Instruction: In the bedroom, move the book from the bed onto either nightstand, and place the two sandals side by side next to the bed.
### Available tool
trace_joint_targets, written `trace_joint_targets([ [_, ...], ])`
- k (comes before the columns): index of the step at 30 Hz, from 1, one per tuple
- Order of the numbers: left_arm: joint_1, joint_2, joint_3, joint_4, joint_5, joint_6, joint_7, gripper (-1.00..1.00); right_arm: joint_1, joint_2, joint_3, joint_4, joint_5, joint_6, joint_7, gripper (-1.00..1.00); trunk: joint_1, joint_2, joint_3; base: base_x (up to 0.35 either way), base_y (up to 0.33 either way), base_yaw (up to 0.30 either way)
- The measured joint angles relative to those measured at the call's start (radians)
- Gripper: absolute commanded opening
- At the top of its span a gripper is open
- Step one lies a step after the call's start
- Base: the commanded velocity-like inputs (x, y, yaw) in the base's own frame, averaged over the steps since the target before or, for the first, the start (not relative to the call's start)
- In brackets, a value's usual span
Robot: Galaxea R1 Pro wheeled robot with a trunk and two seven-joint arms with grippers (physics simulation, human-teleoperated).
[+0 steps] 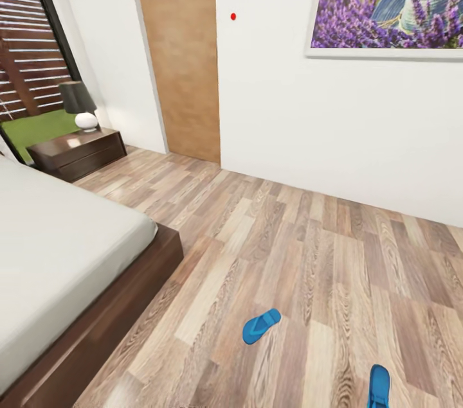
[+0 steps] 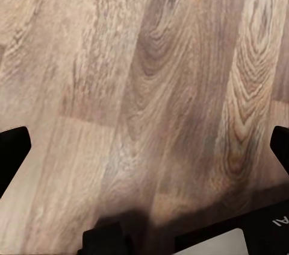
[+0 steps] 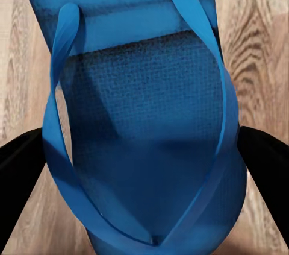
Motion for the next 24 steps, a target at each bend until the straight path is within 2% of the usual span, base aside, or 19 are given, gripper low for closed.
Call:
trace_joint_targets([
  [24, 0.000, 0.000, 0.000, 0.000, 0.000, 0.000, 0.000, 1.00, 0.000, 0.000, 0.000, 0.000, 0.000, 0.000, -0.001, -1.00, 0.000, 0.000, 0.000, 0.000, 0.000, 0.273],
])
